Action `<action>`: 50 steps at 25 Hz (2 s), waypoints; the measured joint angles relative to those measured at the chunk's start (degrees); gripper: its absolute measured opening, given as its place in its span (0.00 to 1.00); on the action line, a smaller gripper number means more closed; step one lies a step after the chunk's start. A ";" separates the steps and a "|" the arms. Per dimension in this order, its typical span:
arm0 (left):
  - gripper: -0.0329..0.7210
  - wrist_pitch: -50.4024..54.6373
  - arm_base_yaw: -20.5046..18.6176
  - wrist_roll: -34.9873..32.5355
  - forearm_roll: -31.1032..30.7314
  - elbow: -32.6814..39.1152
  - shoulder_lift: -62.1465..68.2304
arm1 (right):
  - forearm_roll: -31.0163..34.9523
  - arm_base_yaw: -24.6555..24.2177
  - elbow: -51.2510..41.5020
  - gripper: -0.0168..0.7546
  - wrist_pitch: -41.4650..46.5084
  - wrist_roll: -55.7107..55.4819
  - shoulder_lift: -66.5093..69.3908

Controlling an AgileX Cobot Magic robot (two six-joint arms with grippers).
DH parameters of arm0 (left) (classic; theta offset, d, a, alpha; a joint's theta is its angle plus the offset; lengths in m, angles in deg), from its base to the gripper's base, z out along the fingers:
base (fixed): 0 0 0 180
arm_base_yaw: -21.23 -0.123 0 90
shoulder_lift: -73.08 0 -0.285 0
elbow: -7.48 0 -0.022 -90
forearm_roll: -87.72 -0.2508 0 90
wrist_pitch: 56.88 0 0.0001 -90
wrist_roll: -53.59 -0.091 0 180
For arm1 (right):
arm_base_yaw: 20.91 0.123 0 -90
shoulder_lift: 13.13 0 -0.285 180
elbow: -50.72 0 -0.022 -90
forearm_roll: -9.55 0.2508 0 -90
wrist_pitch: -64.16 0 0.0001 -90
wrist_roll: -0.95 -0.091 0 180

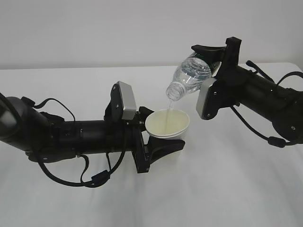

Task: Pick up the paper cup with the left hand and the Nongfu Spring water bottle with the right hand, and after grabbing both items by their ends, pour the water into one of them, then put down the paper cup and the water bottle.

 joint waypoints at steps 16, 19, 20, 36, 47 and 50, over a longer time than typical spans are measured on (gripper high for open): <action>0.68 0.00 0.00 0.00 0.00 0.00 0.00 | 0.21 0.00 0.00 0.64 -0.09 0.00 0.00; 0.68 0.00 0.00 0.00 0.00 0.00 0.00 | 0.21 0.00 0.00 0.64 -0.09 0.08 0.00; 0.68 0.00 0.00 0.00 0.00 0.00 0.00 | 0.21 0.00 0.00 0.64 -0.13 0.08 0.00; 0.68 0.00 0.00 0.00 0.00 0.00 0.00 | 0.21 0.00 0.00 0.64 -0.13 0.21 0.00; 0.68 0.00 0.00 0.00 0.00 0.00 0.00 | 0.21 0.00 0.00 0.64 -0.13 0.21 0.00; 0.68 0.00 0.00 0.00 0.00 0.00 0.00 | 0.21 0.00 0.00 0.64 -0.13 0.21 0.00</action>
